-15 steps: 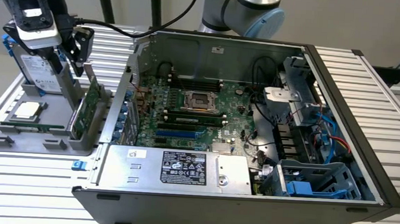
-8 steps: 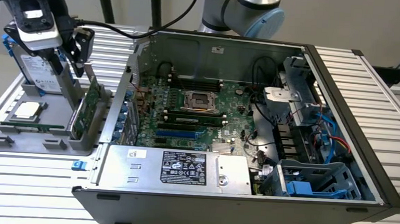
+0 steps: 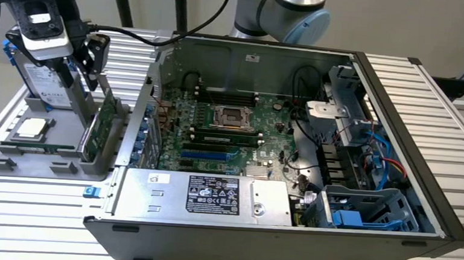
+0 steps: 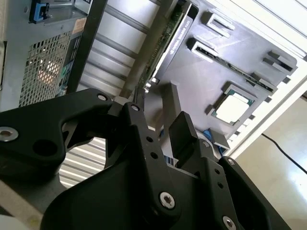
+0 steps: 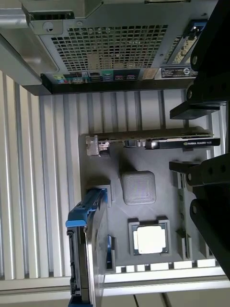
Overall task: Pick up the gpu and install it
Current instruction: 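Pick up the gpu and move the gpu toward the slot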
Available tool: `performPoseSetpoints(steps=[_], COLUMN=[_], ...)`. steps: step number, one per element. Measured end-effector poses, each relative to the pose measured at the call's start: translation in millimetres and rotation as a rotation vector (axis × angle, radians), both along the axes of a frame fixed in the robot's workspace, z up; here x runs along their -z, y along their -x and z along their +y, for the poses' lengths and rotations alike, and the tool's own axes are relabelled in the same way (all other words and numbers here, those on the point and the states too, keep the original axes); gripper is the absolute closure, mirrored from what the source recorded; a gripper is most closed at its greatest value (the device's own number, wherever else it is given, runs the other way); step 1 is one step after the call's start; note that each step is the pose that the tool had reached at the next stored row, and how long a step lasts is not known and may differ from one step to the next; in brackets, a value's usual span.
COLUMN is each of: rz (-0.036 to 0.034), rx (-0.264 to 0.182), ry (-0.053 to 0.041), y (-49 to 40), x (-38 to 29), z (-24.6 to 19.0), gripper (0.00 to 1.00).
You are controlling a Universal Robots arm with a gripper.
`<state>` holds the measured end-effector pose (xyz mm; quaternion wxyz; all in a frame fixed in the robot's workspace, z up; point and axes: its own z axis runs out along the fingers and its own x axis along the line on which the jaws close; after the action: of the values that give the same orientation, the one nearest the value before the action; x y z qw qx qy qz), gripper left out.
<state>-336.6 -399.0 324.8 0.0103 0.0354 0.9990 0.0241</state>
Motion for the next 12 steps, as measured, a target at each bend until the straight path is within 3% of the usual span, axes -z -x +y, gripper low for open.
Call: performPoseSetpoints(steps=[12], rz=[0.0001], rx=[0.000], ry=[0.0001], y=[-0.2], x=[3.7], z=[0.0], gripper=[0.00])
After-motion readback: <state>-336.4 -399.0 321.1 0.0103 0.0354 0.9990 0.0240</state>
